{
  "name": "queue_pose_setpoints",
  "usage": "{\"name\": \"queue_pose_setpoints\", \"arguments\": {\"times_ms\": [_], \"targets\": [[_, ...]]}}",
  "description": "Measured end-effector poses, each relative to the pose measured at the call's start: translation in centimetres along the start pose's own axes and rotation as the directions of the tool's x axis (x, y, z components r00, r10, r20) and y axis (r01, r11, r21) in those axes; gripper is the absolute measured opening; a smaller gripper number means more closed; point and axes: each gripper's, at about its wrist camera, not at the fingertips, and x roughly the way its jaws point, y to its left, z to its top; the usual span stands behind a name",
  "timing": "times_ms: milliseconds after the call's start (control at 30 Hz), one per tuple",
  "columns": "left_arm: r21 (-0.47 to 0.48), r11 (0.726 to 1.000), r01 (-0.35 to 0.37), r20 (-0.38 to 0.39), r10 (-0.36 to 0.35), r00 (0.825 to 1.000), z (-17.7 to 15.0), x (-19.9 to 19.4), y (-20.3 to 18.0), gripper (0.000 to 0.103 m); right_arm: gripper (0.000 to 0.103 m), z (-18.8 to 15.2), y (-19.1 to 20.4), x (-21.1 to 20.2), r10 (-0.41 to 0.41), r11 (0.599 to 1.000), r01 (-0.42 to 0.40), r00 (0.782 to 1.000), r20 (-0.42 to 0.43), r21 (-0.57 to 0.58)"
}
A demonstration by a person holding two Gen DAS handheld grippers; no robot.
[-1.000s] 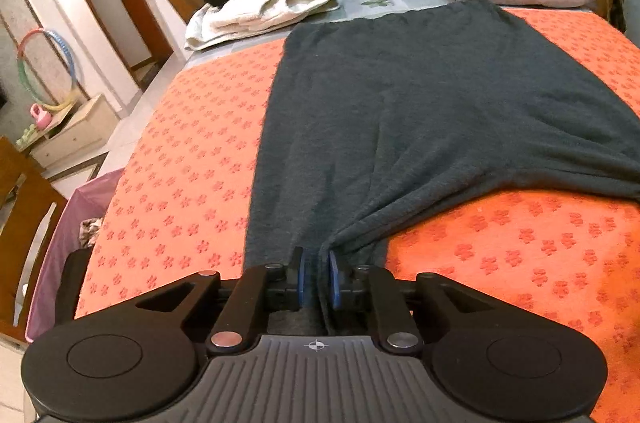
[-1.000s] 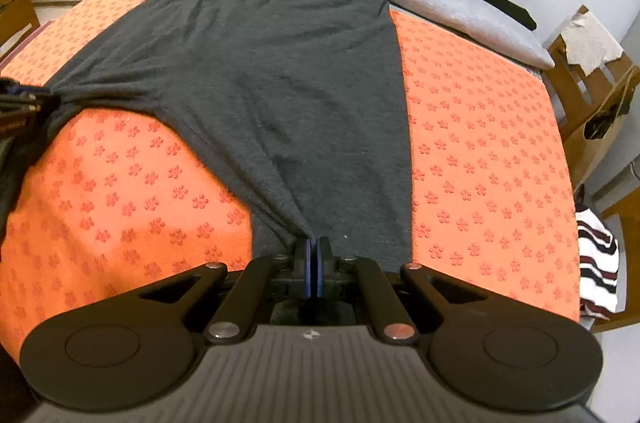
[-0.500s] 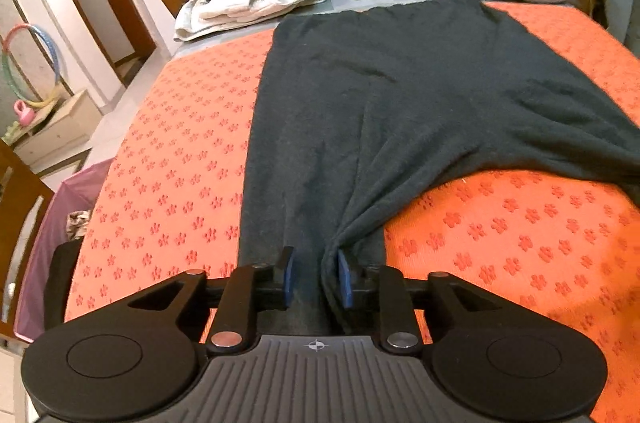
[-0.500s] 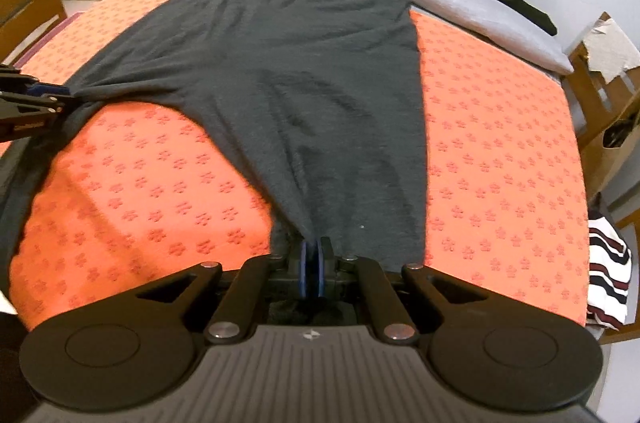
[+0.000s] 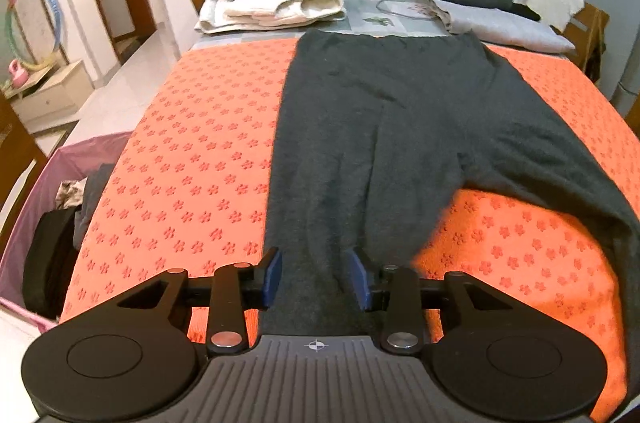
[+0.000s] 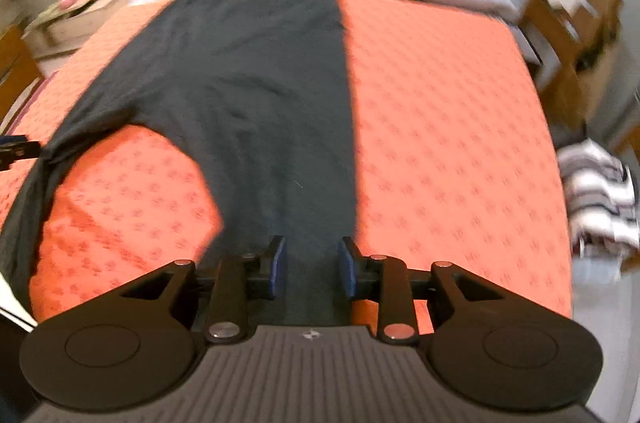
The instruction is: Fold clothes
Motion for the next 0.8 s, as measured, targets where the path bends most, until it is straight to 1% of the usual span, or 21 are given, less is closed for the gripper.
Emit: {"name": "queue_pose_setpoints", "arguments": {"times_ms": [33,100,167,233,300,333,367,400,433,467,533,567,633,667,800], "targets": [[-0.008,1.000,0.005,0.001,-0.005,1.000,0.1,-0.2,0.0,0.040,0.036,-0.4,-0.5,0.2,-0.007,1.000,0.007,1.000,-0.006,0.018],[-0.016,1.000,0.018,0.006,-0.018,1.000,0.3,-0.6,-0.1,0.040,0.040,-1.2,-1.4,0.5,-0.005,0.999,0.006,1.000,-0.021,0.054],[-0.015,0.999,0.051,0.017,-0.050,0.999,0.7,-1.0,-0.6,0.040,0.041,-1.8,-2.0,0.7,0.003,0.997,-0.001,0.999,-0.032,0.078],[-0.011,0.994,0.108,0.018,-0.108,0.994,1.1,-1.3,-1.4,0.040,0.041,-2.2,-2.3,0.9,0.017,0.996,-0.013,0.999,-0.040,0.094],[-0.003,0.982,0.189,0.012,-0.189,0.982,1.6,-1.5,-2.4,0.041,0.040,-2.6,-2.5,0.7,0.041,0.994,-0.036,0.998,-0.045,0.104],[0.008,0.972,0.236,0.006,-0.236,0.972,1.7,-1.6,-3.0,0.041,0.040,-2.7,-2.6,0.7,0.054,0.993,-0.049,0.997,-0.047,0.109],[0.021,0.959,0.283,-0.002,-0.283,0.959,1.8,-1.6,-3.8,0.041,0.035,-2.9,-2.6,0.6,0.063,0.992,-0.057,0.997,-0.052,0.109],[0.036,0.944,0.327,-0.015,-0.327,0.945,1.9,-1.5,-4.6,0.042,0.024,-3.1,-2.5,0.5,0.070,0.992,-0.064,0.996,-0.057,0.108],[0.051,0.926,0.373,-0.031,-0.372,0.928,1.9,-1.3,-5.4,0.042,0.011,-3.2,-2.5,0.4,0.079,0.992,-0.073,0.995,-0.061,0.103],[0.064,0.907,0.417,-0.051,-0.415,0.909,1.9,-1.1,-6.3,0.042,0.001,-3.3,-2.5,0.3,0.088,0.991,-0.080,0.994,-0.065,0.107],[0.083,0.871,0.484,-0.094,-0.476,0.874,1.8,-0.4,-8.0,0.042,0.001,-3.3,-2.7,-0.6,0.084,0.990,-0.079,0.996,-0.040,0.121],[0.091,0.859,0.504,-0.109,-0.495,0.862,1.8,-0.1,-8.7,0.042,0.001,-3.2,-2.8,-1.2,0.076,0.989,-0.072,0.997,-0.023,0.126],[0.103,0.840,0.532,-0.131,-0.519,0.845,1.9,0.5,-10.0,0.042,0.001,-2.8,-3.2,-2.6,0.055,0.989,-0.055,0.998,0.008,0.138],[0.113,0.833,0.542,-0.135,-0.527,0.839,1.9,0.6,-10.5,0.042,0.001,-2.4,-3.5,-3.3,0.036,0.989,-0.038,0.999,0.021,0.141],[0.162,0.810,0.563,-0.137,-0.547,0.826,2.2,0.6,-11.8,0.042,0.001,-1.4,-4.7,-4.9,-0.057,0.988,0.048,0.997,0.059,0.145]]}}
